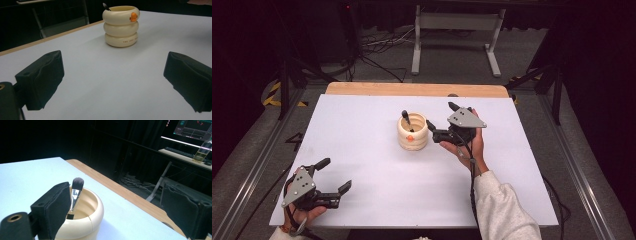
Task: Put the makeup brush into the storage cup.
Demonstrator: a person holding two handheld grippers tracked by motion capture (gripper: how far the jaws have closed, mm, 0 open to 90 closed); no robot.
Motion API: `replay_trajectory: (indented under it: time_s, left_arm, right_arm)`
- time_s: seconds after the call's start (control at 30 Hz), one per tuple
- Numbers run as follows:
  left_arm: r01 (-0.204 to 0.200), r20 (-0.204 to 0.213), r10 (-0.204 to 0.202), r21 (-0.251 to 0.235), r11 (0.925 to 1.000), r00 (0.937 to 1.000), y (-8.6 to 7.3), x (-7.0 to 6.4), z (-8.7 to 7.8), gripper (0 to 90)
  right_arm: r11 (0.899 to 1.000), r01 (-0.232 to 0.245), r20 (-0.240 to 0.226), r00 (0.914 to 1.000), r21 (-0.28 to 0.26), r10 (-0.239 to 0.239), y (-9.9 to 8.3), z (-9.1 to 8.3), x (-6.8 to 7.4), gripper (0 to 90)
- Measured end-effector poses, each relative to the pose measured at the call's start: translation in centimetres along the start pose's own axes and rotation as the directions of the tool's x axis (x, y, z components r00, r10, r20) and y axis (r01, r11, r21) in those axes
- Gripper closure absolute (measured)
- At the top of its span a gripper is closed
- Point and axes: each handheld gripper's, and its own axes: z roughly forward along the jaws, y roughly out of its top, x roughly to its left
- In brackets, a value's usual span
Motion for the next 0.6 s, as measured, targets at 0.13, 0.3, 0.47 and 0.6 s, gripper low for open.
replay_trajectory:
  time_s: [0.13,0.3,0.47,0.6]
  left_arm:
    - [0.004,0.002,-0.004,0.004,1.0000,1.0000,0.0,0.0,0.0,2.8]
    - [0.003,-0.001,-0.003,0.007,1.0000,1.0000,0.0,0.0,0.1,1.8]
    - [0.000,-0.004,0.000,0.011,0.9999,1.0000,0.0,0.0,0.1,1.8]
    - [-0.001,-0.005,0.001,0.011,0.9999,1.0000,0.0,0.0,0.1,2.3]
  right_arm:
    - [1.000,0.009,0.021,0.9997,-0.001,-0.009,0.1,-0.5,-0.2,10.4]
    - [1.000,0.019,0.025,0.9995,0.003,-0.019,0.1,-1.0,-0.4,10.4]
    - [1.000,0.016,0.020,0.9997,0.010,-0.016,0.1,-1.4,-0.6,10.4]
    - [1.000,0.022,0.023,0.9995,0.013,-0.022,0.0,-1.9,-0.8,10.4]
